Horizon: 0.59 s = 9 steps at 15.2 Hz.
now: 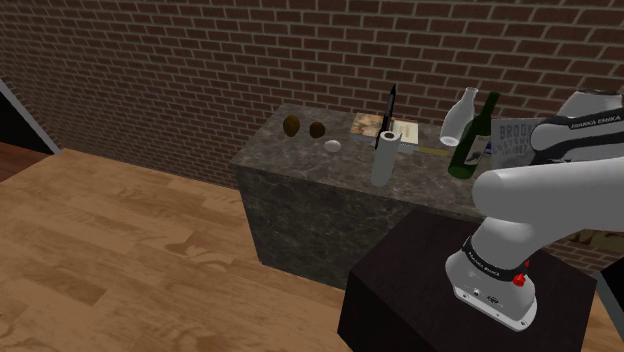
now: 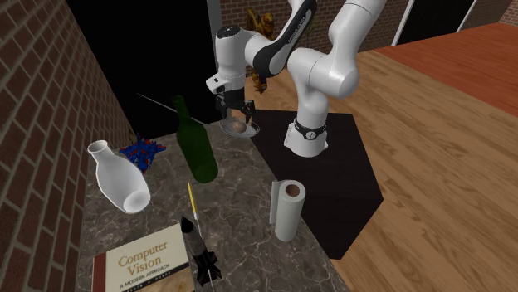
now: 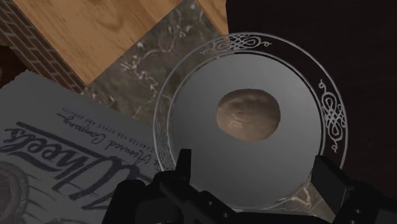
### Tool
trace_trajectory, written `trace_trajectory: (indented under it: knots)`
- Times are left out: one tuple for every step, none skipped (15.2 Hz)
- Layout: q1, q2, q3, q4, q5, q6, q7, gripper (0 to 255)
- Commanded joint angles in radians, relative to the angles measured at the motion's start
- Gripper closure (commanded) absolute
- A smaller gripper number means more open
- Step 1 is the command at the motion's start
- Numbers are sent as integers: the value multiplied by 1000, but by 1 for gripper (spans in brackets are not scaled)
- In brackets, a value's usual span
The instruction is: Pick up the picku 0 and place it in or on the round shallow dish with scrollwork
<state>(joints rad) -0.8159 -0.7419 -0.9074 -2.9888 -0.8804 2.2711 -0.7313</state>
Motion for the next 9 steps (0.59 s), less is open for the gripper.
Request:
trace_trajectory:
  knots:
    - [-10,-85,62,20,57,-106,-18,0]
    - [-12,-116,88,29,80,-147,-25,0]
    - [-12,-116,88,29,80,-147,-25,0]
    - [-12,-116,88,29,80,-147,-25,0]
    - [-12,-116,88,29,80,-147,-25,0]
    - [-12,-116,88,29,80,-147,-25,0]
    - [-12,-116,88,29,80,-147,-25,0]
    - [-12,-116,88,29,80,-147,-25,0]
    - [-12,-116,88,29,80,-147,-25,0]
